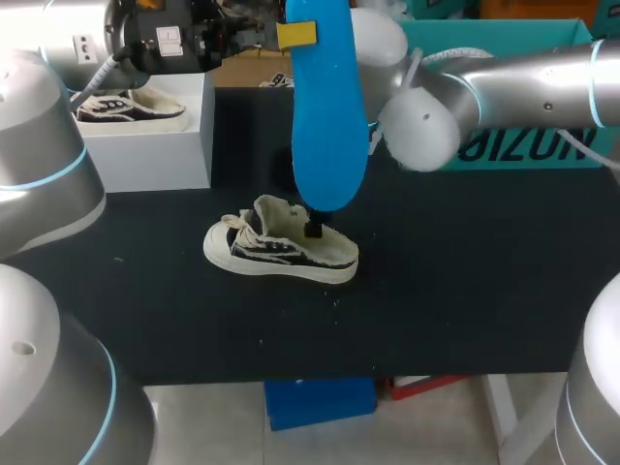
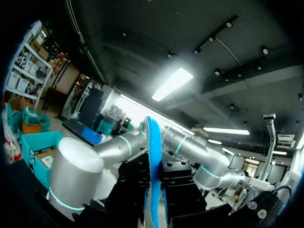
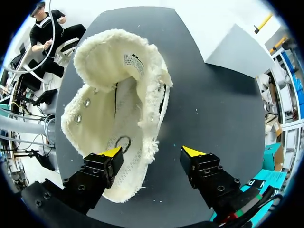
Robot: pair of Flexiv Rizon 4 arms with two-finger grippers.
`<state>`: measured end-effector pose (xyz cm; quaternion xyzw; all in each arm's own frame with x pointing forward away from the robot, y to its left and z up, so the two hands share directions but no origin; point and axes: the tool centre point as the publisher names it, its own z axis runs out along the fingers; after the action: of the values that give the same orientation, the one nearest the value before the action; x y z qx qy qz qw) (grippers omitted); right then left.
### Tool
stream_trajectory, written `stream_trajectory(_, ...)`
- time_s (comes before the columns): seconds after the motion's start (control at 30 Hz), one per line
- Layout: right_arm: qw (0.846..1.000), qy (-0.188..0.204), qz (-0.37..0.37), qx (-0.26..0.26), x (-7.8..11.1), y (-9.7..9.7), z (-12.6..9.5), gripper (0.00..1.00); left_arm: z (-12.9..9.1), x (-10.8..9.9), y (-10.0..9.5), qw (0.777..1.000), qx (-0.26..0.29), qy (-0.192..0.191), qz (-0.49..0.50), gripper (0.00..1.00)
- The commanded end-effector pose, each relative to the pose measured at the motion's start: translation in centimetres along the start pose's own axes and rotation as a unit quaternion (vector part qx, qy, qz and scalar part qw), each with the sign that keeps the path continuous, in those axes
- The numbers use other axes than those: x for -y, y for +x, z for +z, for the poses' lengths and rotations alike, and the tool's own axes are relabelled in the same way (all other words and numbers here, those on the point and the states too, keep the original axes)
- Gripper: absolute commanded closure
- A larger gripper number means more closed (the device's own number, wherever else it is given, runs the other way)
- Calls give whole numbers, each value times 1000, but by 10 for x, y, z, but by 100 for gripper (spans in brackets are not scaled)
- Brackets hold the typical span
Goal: Take the shoe out of the shoebox, open the shoe tongue, remove and reinsert the insole, then place the shoe into the shoebox
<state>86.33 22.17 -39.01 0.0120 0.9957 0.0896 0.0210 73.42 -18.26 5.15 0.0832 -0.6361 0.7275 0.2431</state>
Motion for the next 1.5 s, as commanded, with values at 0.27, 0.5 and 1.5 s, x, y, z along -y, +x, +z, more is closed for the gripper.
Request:
stream_trajectory(0.27, 998, 65, 10, -14, -8, 0, 21, 29, 0, -1, -1, 1000, 0, 0, 0, 100)
stream_trajectory(0.5, 997, 71, 15, -20, -5, 0, 29, 82, 0, -1, -1, 1000, 0, 0, 0, 100)
stream_trajectory(1.5, 998, 43, 18, -34, -3, 1, 10, 100, 0, -1, -1, 1000, 0, 0, 0, 100)
